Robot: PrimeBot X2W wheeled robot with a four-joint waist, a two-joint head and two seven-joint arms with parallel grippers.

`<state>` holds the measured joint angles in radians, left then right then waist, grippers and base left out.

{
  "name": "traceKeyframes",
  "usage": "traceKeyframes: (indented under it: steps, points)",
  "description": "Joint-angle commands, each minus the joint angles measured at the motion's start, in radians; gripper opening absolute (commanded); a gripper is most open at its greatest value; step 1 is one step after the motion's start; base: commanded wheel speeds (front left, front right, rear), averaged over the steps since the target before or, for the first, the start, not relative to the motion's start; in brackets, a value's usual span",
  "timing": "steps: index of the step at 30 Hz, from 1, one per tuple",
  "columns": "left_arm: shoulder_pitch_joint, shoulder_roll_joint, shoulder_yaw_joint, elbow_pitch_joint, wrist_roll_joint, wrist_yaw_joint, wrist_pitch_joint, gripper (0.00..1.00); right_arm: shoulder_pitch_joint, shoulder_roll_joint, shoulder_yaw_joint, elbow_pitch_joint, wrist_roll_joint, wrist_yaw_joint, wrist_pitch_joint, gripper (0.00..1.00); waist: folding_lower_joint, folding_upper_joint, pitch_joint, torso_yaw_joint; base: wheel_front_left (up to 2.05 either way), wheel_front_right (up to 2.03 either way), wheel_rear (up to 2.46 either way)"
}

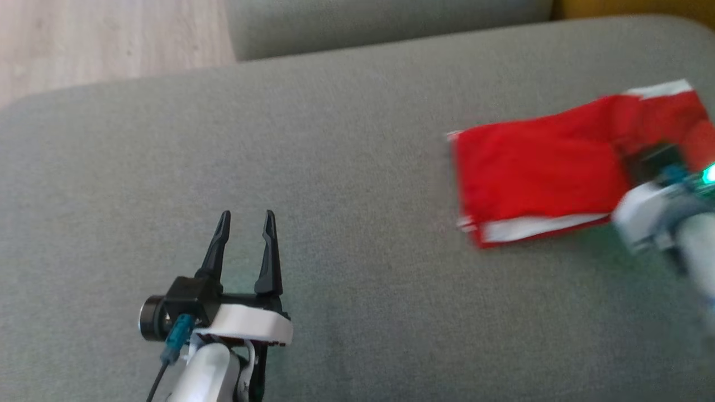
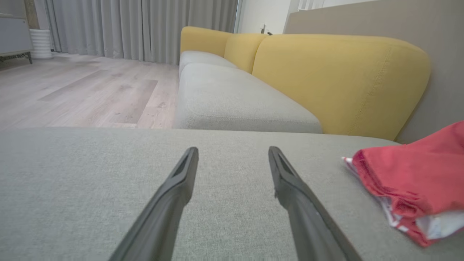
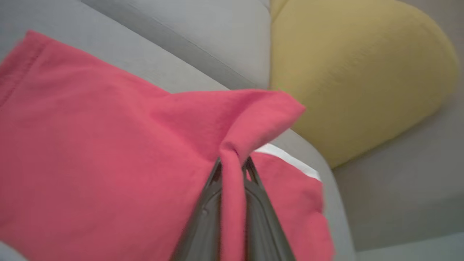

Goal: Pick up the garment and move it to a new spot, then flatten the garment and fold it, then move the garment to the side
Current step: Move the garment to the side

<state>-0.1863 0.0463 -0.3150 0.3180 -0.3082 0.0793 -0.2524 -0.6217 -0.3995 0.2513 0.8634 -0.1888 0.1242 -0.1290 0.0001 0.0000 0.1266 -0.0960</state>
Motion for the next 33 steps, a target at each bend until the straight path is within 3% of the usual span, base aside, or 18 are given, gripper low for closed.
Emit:
traceKeyframes:
  steps: [1,8,12,18,26,27,29,33]
  points:
    - [-0.056,0.004,0.038,-0.034,0.004,-0.001,-0.009,1.00,-0.050,-0.050,0.003,-0.042,0.006,0.007,0.006,0.00,-0.0001,0.0000,0.041,-0.016,0.00,0.00,0.00]
    - [-0.096,0.004,0.048,-0.031,-0.004,-0.019,-0.009,1.00,-0.076,-0.255,-0.047,-0.091,-0.018,0.007,0.064,0.00,-0.0001,0.0000,0.134,-0.007,0.00,0.00,0.00]
    - [-0.118,0.004,0.054,-0.036,-0.018,-0.021,-0.009,1.00,-0.077,-0.333,-0.110,-0.084,-0.026,0.007,0.084,0.00,-0.0001,0.0000,0.168,0.005,0.00,0.00,0.00]
    - [-0.134,0.004,0.056,-0.032,-0.020,-0.028,-0.009,1.00,-0.073,-0.348,-0.199,-0.065,-0.023,0.007,0.103,0.00,-0.0001,0.0000,0.197,0.024,0.00,0.00,0.00]
    - [-0.142,0.004,0.092,-0.025,-0.005,-0.036,-0.009,1.00,-0.060,-0.300,-0.294,-0.090,-0.029,0.007,0.128,0.00,-0.0001,0.0000,0.219,0.040,0.00,0.00,0.00]
    - [-0.141,0.004,0.096,-0.025,-0.005,-0.038,-0.009,1.00,-0.057,-0.292,-0.308,-0.096,-0.031,0.007,0.133,0.48,-0.0001,0.0000,0.218,0.040,0.00,0.00,0.00]
    - [-0.139,0.004,0.103,-0.022,-0.003,-0.041,-0.009,1.00,-0.046,-0.273,-0.328,-0.111,-0.035,0.007,0.140,1.00,-0.0001,0.0000,0.212,0.040,0.00,0.00,0.00]
    - [-0.132,0.004,0.107,-0.015,-0.006,-0.043,-0.009,1.00,-0.023,-0.244,-0.347,-0.143,-0.041,0.007,0.150,1.00,-0.0001,0.0000,0.182,0.036,0.00,0.00,0.00]
